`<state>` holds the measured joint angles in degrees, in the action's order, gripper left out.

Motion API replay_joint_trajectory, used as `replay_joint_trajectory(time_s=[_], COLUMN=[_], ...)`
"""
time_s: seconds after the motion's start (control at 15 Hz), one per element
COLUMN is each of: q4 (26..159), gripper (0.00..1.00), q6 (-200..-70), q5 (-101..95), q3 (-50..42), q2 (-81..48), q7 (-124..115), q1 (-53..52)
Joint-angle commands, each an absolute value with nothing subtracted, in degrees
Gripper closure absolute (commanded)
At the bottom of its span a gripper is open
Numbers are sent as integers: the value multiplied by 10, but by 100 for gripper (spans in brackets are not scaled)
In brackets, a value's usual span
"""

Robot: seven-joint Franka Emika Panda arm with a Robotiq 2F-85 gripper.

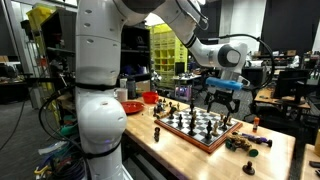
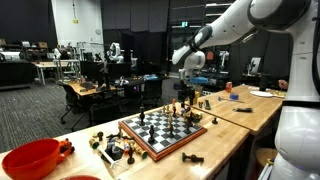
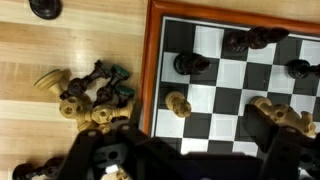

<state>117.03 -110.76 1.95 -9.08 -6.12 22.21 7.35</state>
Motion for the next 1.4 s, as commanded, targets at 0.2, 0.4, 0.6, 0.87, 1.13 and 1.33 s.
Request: replay_joint_trajectory(time_s=[0.2,0.4,0.6,0.87,1.13,1.33], q4=[1165,1163,1161,1156,1147,1142], gripper=[0,0,0,0,0,0], q6=[-1104,-1104,-1104,-1102,-1100,-1099], q5=[31,31,32,29,27,26], q3=[-82,-81,-80,-79,-77,-77], q2=[-77,-86,-94,-103,-112,-116], q7=[229,229,229,227,224,222], q1=[84,85,86,86,86,86])
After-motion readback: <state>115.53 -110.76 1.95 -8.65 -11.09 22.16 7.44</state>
